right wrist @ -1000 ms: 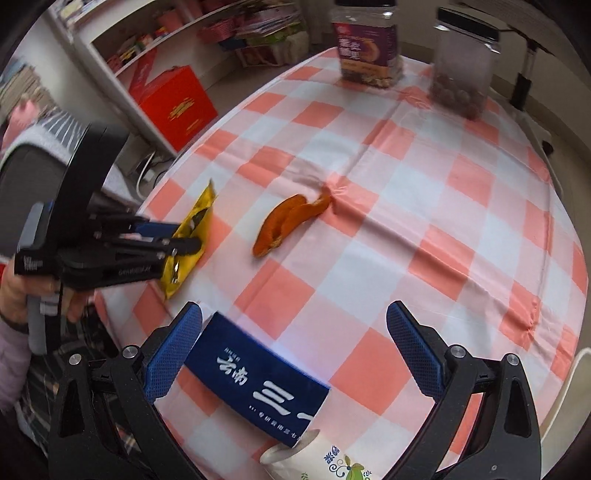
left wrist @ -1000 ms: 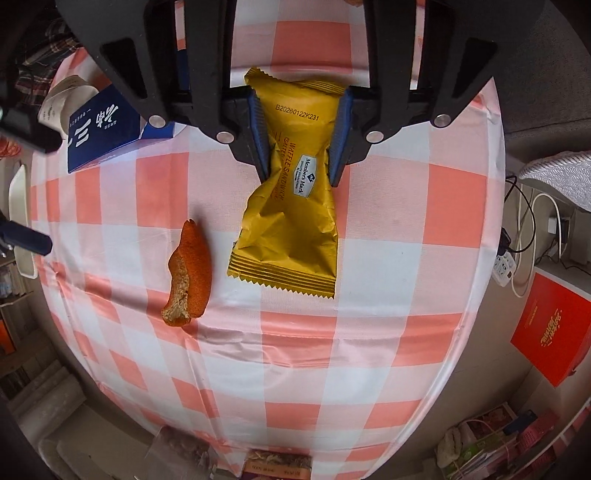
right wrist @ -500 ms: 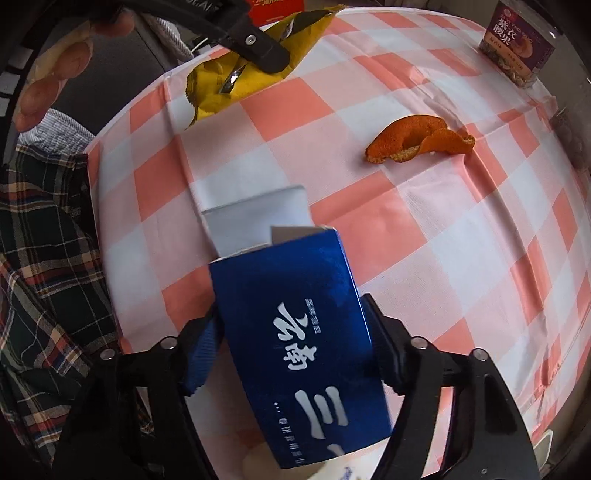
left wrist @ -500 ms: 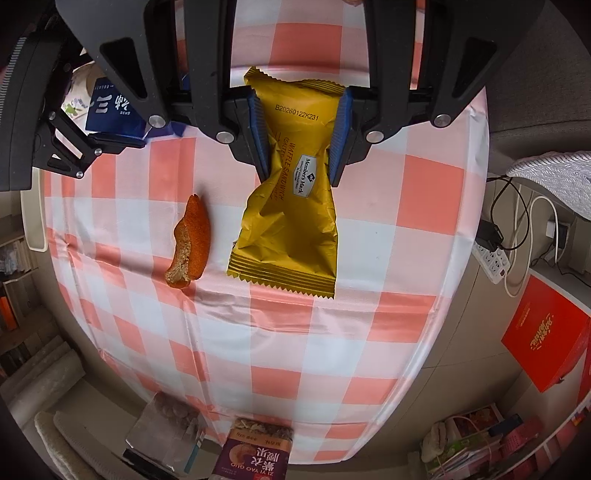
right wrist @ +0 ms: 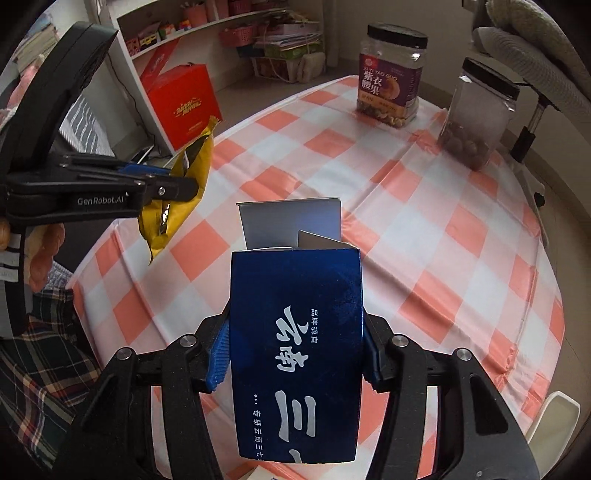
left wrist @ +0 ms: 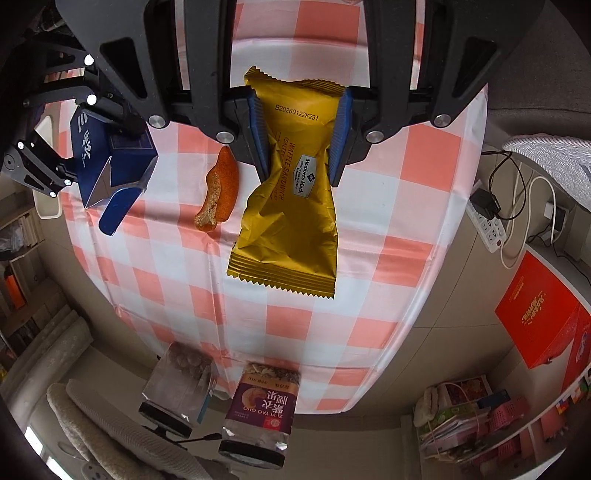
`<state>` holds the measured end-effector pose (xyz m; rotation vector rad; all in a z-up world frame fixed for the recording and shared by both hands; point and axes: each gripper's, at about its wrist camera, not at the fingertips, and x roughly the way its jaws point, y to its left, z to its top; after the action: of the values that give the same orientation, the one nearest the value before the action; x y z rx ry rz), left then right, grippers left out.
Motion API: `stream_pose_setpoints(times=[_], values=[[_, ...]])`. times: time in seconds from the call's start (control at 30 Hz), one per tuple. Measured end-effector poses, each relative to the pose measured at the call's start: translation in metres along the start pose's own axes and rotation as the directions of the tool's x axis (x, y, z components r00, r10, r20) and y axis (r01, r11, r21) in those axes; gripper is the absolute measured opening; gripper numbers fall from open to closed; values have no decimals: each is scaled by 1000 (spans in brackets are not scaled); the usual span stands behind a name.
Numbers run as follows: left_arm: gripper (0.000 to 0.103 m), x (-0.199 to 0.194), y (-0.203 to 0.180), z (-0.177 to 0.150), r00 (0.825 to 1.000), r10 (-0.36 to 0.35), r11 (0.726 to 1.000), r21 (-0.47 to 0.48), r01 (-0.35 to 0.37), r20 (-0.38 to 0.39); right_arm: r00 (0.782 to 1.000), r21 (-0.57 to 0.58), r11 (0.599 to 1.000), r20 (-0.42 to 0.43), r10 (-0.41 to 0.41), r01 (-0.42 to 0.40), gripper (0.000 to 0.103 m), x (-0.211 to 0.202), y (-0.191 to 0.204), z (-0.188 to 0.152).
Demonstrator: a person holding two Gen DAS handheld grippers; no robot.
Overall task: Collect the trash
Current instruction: 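Grasp the dark blue box with the right gripper while the left holds the packet, then carry the dark blue box over the white bin and open the right gripper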
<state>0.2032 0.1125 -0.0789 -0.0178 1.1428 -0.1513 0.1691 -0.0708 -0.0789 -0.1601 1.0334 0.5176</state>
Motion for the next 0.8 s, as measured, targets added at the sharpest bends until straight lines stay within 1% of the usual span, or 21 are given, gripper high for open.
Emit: stream_pose_setpoints(times=[0.07,0.17,0.33,0.4,0.6,0.67,0.8], values=[[31,-6,-4,3,999,4,1000,-10,-4,37,998,40,999,55,-36,33,53,-10,-9,5],[31,-16,-12,7,994,28,999,-23,-26,104,986,99,992,134,-97,84,53,-26,-21,7],[31,-32,-33,10,977,61,998,-23,-58,204,952,208,968,239,-193,144,53,-50,-37,7],[31,-39,-42,11,969,61,998,-20,-58,238,938,243,956,262,-225,162,53,-55,-43,7],[31,-55,-68,10,942,71,997,1,-76,329,910,316,928,292,-295,199,53,-68,-55,0],[31,-57,-76,10,937,68,997,1,-73,342,899,330,920,303,-316,212,53,-73,-58,-3],[31,-57,-91,14,936,48,999,4,-52,349,887,346,910,311,-341,229,53,-83,-63,-8]])
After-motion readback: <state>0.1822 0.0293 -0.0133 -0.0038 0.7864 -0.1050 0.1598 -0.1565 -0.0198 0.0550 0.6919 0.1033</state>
